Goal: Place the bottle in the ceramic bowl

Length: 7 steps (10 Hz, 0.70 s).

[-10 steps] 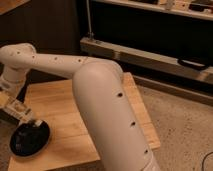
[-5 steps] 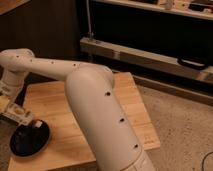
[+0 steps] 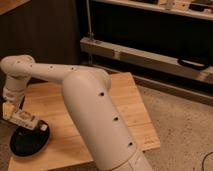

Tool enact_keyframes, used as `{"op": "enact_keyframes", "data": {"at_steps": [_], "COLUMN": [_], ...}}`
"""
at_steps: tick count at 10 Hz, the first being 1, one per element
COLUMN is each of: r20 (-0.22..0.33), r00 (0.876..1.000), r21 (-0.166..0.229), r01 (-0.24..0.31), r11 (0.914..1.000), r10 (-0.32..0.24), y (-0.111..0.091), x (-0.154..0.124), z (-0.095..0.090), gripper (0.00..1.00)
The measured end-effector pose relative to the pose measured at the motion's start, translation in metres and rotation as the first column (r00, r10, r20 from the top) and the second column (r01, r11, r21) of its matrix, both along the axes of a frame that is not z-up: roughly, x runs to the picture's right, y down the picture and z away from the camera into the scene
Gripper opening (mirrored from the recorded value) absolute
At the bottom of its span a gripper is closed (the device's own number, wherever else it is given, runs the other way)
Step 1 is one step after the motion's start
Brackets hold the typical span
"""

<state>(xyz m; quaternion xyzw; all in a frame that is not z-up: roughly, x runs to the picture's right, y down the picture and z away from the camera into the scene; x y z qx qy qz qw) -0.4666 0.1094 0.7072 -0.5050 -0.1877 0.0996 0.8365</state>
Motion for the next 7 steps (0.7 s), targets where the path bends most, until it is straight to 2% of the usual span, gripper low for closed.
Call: {"op": "enact_keyframes", "data": {"at_steps": [2, 7], "r20": [0.007, 0.009], "r00": [1.0, 1.0], "r21": [-0.021, -0.022], "r01": [0.026, 0.027], "r11": [0.9994, 0.9994], "r10": [-0.026, -0.026], "y": [0.021, 0.022], "x": [0.005, 0.006], "z": [0.006, 0.006], "gripper": [0.8, 0.8]}}
